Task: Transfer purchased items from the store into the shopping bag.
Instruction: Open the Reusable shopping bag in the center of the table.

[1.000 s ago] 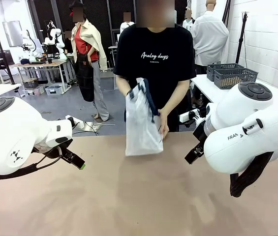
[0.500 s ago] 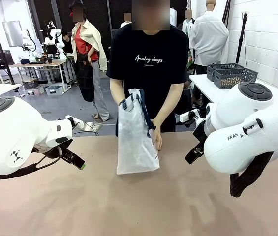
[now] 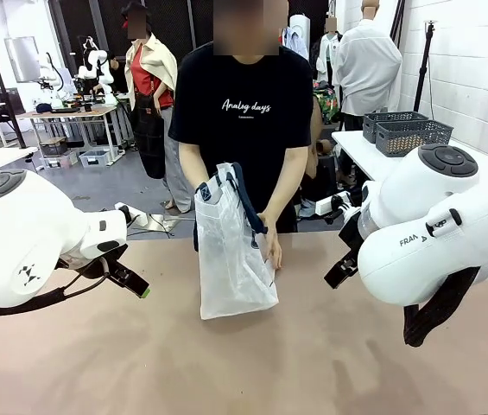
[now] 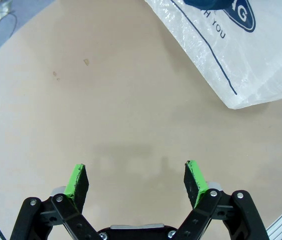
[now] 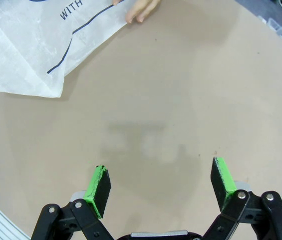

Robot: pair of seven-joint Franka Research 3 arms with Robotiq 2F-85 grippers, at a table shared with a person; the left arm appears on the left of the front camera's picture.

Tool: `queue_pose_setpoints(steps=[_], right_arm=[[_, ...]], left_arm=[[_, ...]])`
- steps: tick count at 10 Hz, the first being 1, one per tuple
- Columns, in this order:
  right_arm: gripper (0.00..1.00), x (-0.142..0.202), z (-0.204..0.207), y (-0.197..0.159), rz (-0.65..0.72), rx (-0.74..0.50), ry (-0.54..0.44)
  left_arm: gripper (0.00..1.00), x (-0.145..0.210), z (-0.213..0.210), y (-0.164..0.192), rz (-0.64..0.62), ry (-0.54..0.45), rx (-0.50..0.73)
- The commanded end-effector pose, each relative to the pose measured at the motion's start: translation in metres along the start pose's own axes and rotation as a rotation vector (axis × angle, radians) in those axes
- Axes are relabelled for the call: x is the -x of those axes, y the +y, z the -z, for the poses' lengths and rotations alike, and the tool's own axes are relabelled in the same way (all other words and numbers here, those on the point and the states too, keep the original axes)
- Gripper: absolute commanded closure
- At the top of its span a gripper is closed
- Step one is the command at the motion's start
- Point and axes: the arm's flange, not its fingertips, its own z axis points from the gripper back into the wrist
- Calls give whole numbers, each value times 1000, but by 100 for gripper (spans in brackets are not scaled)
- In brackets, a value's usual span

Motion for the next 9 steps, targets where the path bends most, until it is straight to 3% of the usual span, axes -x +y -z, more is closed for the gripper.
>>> queue_pose_setpoints(steps=[1,9], right_arm=[[0,0,0,0,0,0,0],[0,0,0,0,0,0,0]], left_arm=[[0,0,0,1,-2,0,-1],[0,0,0,1,-2,0,-1]])
